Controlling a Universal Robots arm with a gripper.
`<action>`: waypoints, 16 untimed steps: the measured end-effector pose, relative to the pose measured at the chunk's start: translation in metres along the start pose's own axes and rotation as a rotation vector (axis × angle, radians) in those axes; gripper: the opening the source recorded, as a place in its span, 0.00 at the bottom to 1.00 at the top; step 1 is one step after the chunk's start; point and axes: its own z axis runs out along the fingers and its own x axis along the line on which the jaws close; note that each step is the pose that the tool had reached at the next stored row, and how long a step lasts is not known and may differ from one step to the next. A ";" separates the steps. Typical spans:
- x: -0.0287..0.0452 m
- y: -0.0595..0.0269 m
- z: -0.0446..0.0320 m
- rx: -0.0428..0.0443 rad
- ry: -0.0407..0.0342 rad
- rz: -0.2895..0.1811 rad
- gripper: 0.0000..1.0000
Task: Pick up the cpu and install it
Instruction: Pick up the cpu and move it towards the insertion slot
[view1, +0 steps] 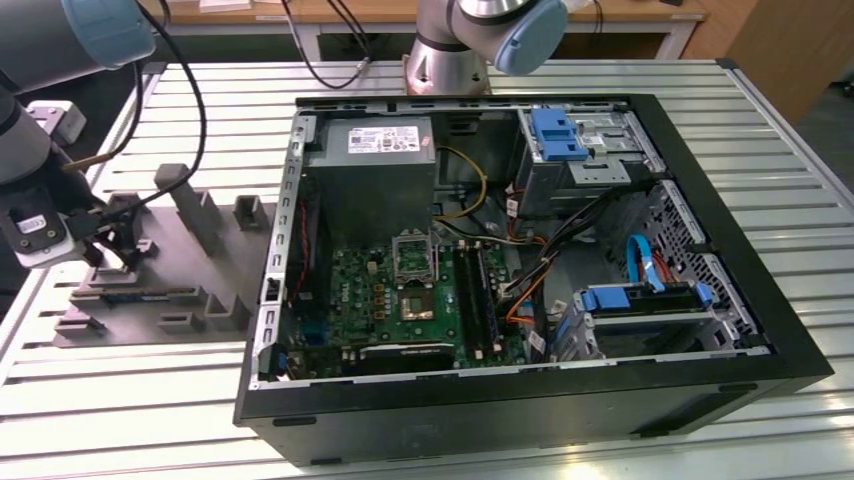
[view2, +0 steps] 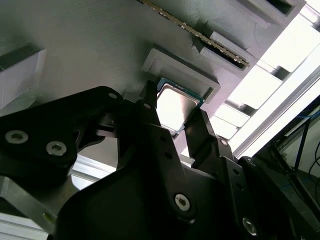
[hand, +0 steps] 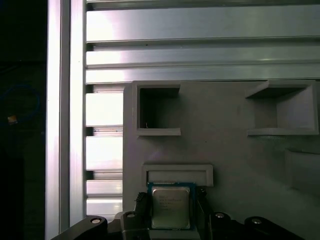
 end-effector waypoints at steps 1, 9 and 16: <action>0.0000 0.0000 -0.0005 0.0000 0.0000 0.000 0.47; -0.0005 0.0002 -0.0015 0.0001 0.0002 0.000 0.47; -0.0009 0.0003 -0.0041 0.0000 0.0000 0.000 0.47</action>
